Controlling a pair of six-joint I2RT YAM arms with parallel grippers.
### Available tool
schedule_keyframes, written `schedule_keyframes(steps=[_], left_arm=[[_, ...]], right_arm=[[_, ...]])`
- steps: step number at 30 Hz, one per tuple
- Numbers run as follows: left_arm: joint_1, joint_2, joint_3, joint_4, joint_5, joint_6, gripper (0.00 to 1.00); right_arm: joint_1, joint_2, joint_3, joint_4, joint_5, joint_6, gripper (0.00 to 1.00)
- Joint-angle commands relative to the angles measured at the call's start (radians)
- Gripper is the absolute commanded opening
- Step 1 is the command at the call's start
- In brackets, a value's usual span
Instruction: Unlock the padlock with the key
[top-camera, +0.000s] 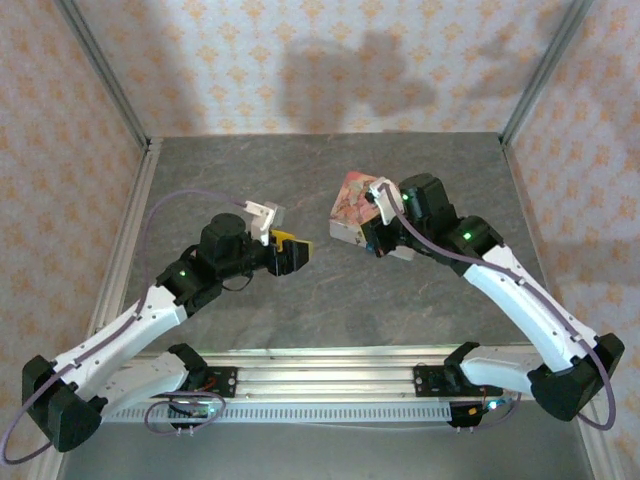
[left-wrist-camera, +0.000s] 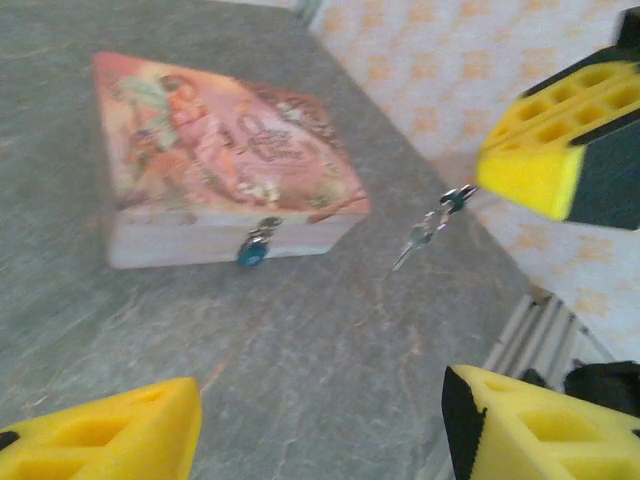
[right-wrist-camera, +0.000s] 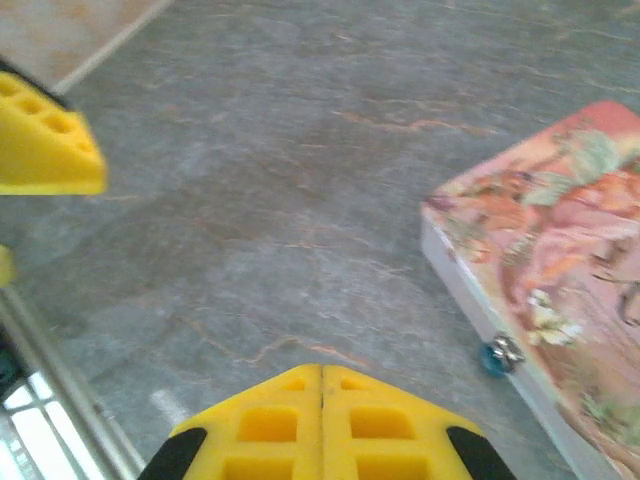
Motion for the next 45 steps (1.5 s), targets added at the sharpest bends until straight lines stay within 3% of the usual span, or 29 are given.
schedule_keyframes(steps=[1,7,16,24,31,38,45], left_arm=[[0.000,0.031,-0.034,0.217,0.174,-0.028,0.64],[0.000,0.084,-0.067,0.444,0.303,-0.137,0.58],[0.000,0.107,-0.097,0.572,0.367,-0.227,0.50],[-0.001,0.129,-0.091,0.567,0.369,-0.227,0.31],[0.000,0.133,-0.091,0.573,0.390,-0.236,0.29],[0.000,0.127,-0.081,0.551,0.394,-0.230,0.14],[0.000,0.127,-0.070,0.543,0.397,-0.225,0.15]], right_arm=[[0.005,-0.036,-0.021,0.067,-0.202,-0.020,0.00],[-0.018,-0.026,-0.040,0.123,-0.404,0.037,0.00],[-0.095,-0.029,-0.115,0.345,-0.602,0.216,0.00],[-0.103,-0.039,-0.140,0.407,-0.628,0.277,0.00],[-0.104,-0.048,-0.152,0.409,-0.613,0.282,0.00],[-0.104,-0.046,-0.160,0.440,-0.605,0.299,0.00],[-0.104,-0.043,-0.175,0.472,-0.615,0.324,0.00]])
